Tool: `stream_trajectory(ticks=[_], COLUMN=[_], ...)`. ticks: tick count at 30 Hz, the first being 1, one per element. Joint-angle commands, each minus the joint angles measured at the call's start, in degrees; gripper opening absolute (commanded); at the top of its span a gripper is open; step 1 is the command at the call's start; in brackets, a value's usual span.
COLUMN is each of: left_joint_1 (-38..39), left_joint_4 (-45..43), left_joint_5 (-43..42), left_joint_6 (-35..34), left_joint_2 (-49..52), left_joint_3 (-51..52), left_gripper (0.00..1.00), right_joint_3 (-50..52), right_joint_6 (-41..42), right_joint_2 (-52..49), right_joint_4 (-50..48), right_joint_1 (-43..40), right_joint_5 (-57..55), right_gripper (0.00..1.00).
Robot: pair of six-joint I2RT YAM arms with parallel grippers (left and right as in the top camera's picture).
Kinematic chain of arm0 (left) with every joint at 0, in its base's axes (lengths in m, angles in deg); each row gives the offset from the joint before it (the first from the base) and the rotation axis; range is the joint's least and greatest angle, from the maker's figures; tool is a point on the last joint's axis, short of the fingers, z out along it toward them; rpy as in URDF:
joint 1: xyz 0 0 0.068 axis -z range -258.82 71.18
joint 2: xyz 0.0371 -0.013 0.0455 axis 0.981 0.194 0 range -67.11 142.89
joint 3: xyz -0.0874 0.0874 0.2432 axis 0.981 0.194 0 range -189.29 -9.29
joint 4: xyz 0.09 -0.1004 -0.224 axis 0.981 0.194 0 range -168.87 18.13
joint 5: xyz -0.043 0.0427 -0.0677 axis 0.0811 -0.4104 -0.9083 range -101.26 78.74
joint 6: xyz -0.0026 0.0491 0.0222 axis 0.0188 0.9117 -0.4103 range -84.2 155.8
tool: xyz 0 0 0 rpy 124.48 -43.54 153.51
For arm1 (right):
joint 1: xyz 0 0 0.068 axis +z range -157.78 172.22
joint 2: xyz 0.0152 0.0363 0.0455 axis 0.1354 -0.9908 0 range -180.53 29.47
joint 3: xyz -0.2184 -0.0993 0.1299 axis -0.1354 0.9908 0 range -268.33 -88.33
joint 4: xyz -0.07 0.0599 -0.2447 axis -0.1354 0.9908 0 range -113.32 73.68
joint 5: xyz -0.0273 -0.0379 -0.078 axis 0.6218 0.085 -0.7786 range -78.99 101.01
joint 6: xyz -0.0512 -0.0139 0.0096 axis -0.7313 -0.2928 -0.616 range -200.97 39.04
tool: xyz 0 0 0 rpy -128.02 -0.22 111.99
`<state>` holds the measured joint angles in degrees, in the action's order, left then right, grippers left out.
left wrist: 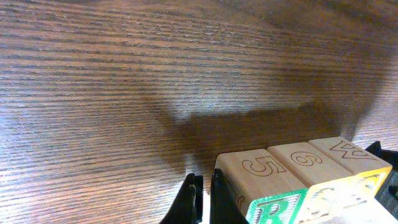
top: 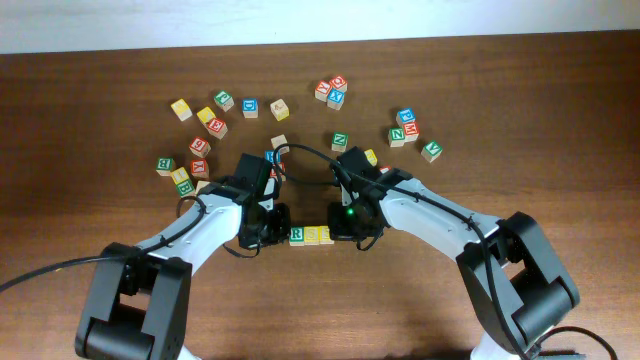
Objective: Spell out RSS
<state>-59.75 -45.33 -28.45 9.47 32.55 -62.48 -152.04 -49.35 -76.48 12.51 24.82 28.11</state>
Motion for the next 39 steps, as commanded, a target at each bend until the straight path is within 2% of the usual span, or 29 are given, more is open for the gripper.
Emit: stream_trajectory(ticks=[1, 22, 33, 39], left_joint_1=[0.07, 0.04, -0.13, -3.61], left_joint_4=[-0.31, 0.98, 2.64, 6.23], left_joint_5=[-1.55, -1.44, 8.17, 8.72], left_joint_6=[1.18, 1.18, 1.18, 1.20], left_joint_2=[0.63, 0.63, 0.61, -3.13], left_joint_3=[-0.33, -0.33, -0.33, -1.01], left_gripper=[0.00, 0.00, 0.00, 0.00], right_joint_3=[0.07, 0.07, 0.04, -2.60], right_joint_6=[0.37, 0.13, 0.15, 0.13], right_joint_2=[-0.42, -0.42, -0.39, 0.50], right_joint_4=[0.48, -0.07, 1.88, 9.09], right_joint_1=[0.39, 0.39, 0.37, -1.27], right_joint_5=[0.07, -1.07, -2.51, -8.63], right_gripper=[0.04, 0.04, 0.04, 0.04])
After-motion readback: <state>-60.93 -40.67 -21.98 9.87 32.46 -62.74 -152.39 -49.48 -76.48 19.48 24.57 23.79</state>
